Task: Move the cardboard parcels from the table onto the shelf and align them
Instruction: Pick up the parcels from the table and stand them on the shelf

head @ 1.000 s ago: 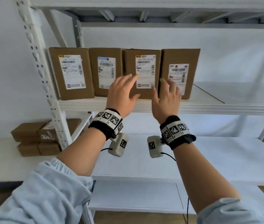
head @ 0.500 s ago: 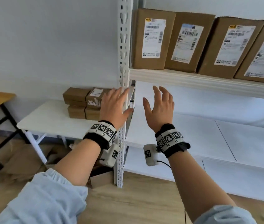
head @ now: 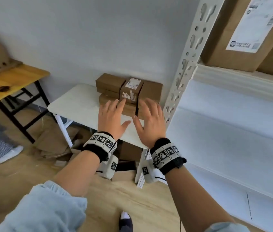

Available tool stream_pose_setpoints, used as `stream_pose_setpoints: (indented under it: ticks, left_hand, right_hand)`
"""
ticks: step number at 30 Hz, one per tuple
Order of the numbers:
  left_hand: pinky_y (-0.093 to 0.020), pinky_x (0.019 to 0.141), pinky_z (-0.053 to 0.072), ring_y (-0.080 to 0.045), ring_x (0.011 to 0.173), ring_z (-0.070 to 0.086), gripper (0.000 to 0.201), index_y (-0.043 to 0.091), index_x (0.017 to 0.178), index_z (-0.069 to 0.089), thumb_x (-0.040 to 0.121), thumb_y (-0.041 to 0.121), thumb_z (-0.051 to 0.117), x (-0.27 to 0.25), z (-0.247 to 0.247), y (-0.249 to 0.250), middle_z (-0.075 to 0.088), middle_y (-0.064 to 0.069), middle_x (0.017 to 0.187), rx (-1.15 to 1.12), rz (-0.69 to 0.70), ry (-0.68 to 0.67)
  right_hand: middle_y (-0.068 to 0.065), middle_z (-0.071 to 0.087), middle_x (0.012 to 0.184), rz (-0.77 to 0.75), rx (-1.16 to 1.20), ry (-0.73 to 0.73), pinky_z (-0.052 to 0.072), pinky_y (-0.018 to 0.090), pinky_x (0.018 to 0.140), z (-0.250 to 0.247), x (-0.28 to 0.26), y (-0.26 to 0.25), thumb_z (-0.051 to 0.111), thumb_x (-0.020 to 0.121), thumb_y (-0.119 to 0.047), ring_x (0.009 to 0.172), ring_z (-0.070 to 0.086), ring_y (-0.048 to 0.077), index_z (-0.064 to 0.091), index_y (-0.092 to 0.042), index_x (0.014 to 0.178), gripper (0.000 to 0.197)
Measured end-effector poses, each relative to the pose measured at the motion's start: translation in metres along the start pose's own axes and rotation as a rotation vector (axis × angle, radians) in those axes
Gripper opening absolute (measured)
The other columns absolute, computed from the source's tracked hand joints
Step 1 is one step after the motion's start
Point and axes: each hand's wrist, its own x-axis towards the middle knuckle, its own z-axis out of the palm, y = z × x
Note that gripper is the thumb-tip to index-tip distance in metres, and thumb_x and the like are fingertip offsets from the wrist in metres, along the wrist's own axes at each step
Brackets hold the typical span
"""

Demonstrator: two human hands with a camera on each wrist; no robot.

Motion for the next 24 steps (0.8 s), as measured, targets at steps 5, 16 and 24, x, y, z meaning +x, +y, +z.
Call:
stream_pose_setpoints:
  ticks: [5,16,24]
  left_hand:
    - [-0.051,0.122,0.012,-0.028,0.151,0.015,0.082,0.027,0.158,0.015,0.093,0.054,0.057,0.04,0.035,-0.03,0.023,-0.004,0.163,-0.003,-0.097,-0.091]
    - [-0.051,0.121,0.012,-0.031,0.15,0.018,0.085,0.025,0.157,0.015,0.091,0.055,0.059,0.136,0.1,-0.081,0.025,-0.007,0.162,-0.055,-0.156,-0.164]
    - [-0.05,0.122,0.013,-0.031,0.149,0.02,0.087,0.024,0.157,0.019,0.088,0.046,0.068,0.227,0.138,-0.138,0.027,-0.009,0.161,-0.158,-0.111,-0.204]
  right_hand:
    - [0.012,0.047,0.144,0.076,0.039,-0.054,0.037,0.048,0.109,0.055,0.033,0.021,0.046,0.097,-0.045,0.133,0.041,0.032,0.049,-0.013,0.141,0.054]
    - [0.012,0.035,0.152,0.243,-0.013,-0.256,0.033,0.05,0.113,0.147,0.106,0.061,0.045,0.096,-0.046,0.138,0.032,0.032,0.036,-0.017,0.149,0.062]
    - [0.011,0.04,0.147,0.373,-0.084,-0.233,0.038,0.05,0.109,0.225,0.174,0.07,0.053,0.093,-0.043,0.135,0.037,0.031,0.041,-0.016,0.145,0.06]
